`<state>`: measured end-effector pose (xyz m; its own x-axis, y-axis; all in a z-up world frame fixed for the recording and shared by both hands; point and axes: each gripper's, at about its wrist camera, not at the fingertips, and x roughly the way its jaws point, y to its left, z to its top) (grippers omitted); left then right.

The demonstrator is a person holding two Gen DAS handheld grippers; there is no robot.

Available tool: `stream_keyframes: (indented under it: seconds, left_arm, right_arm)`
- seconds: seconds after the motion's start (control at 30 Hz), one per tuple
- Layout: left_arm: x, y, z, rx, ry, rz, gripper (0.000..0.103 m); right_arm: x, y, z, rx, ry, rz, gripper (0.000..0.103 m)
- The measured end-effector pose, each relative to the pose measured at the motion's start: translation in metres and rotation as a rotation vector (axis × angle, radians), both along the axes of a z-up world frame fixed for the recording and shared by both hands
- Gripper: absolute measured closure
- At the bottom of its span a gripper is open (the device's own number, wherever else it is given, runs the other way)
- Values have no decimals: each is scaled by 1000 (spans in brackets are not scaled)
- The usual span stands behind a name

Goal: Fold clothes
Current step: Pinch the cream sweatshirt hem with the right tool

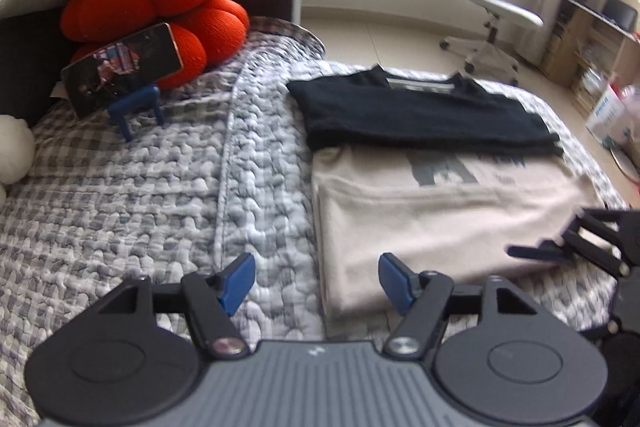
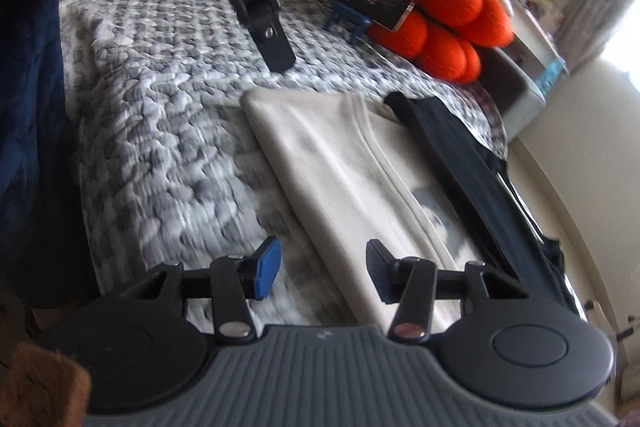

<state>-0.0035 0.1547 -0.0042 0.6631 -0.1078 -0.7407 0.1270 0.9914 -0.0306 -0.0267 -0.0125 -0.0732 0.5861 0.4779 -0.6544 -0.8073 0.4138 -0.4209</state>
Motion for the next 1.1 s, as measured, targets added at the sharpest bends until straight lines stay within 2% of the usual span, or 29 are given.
stream_keyframes:
  seconds: [0.13,0.17,0.2,0.23,0.27,0.33,0.53,0.77,1.1]
  left_arm:
    - [-4,-3,1,6,1,-77,31]
    - [-5,-4,1,12,1,-98,27]
    - [-5,-6,0,21,1,-118,22]
    - [-6,-9,0,32,-1,-136,21]
    - [-6,-11,-1,41,-2,-152,21]
    - [-6,-15,-3,56,-7,-182,21]
    - [-6,-32,-10,142,-45,-273,16]
    - [-6,-57,-18,228,-90,-402,15]
    - [-1,-77,-29,349,-175,-500,15]
  right_arm:
    - [14,3,2,11,49,-23,58]
    - [17,4,2,13,61,-29,59]
    - [21,5,3,16,73,-34,64]
    - [24,6,3,19,85,-40,83]
    - [28,6,3,21,97,-46,90]
    - [35,6,6,42,135,-56,93]
    - [49,2,21,143,227,-109,94]
    - [66,-5,28,213,325,-164,94]
    - [75,-12,34,261,370,-188,94]
